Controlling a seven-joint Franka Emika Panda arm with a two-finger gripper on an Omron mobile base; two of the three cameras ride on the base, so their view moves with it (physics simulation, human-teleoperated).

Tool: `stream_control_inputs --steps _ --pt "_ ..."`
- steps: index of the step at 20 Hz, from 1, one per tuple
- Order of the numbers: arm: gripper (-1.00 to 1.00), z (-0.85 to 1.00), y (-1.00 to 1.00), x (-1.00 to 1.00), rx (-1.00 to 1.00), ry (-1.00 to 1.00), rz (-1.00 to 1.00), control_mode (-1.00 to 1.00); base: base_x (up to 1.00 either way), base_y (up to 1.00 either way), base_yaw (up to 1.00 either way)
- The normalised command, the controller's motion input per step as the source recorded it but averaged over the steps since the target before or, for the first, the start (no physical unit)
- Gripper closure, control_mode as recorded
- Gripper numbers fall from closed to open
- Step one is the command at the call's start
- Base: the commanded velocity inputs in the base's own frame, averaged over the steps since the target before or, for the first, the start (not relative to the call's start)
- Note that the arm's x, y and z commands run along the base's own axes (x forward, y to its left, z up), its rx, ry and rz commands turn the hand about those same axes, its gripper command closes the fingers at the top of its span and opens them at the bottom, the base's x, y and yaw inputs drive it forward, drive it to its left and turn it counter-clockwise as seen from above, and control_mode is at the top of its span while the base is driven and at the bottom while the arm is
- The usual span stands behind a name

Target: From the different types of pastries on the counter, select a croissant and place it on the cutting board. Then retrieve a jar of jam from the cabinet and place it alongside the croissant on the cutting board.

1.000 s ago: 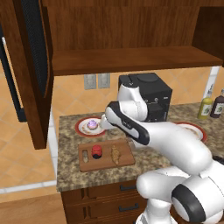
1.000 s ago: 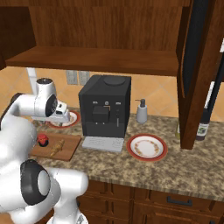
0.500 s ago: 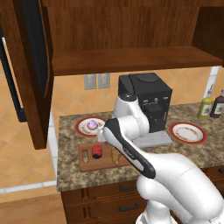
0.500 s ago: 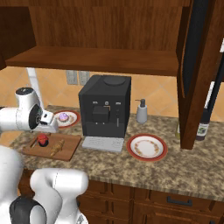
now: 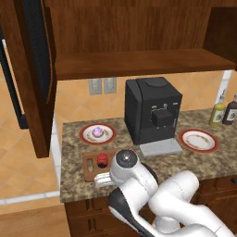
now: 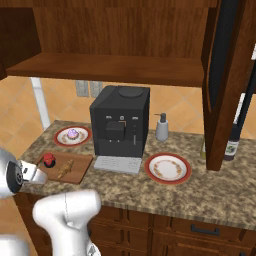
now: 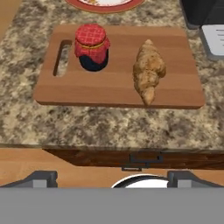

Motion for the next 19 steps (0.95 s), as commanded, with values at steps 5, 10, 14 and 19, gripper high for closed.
stream_control_inputs --steps 5,10,14,19 --pt "-1.0 -0.71 0.09 -1.0 0.0 -0.23 -0.08 -1.0 0.0 0.0 0.0" --pt "-1.0 -0.34 0.04 -0.63 0.0 0.0 -0.02 -1.0 0.0 0.0 0.0" --pt "-1.0 -0.06 0.0 -0.09 0.03 0.0 0.0 -1.0 0.0 0.0 0.0" --pt "-1.0 0.0 0.0 0.0 0.0 0.0 0.0 -1.0 0.0 0.0 0.0"
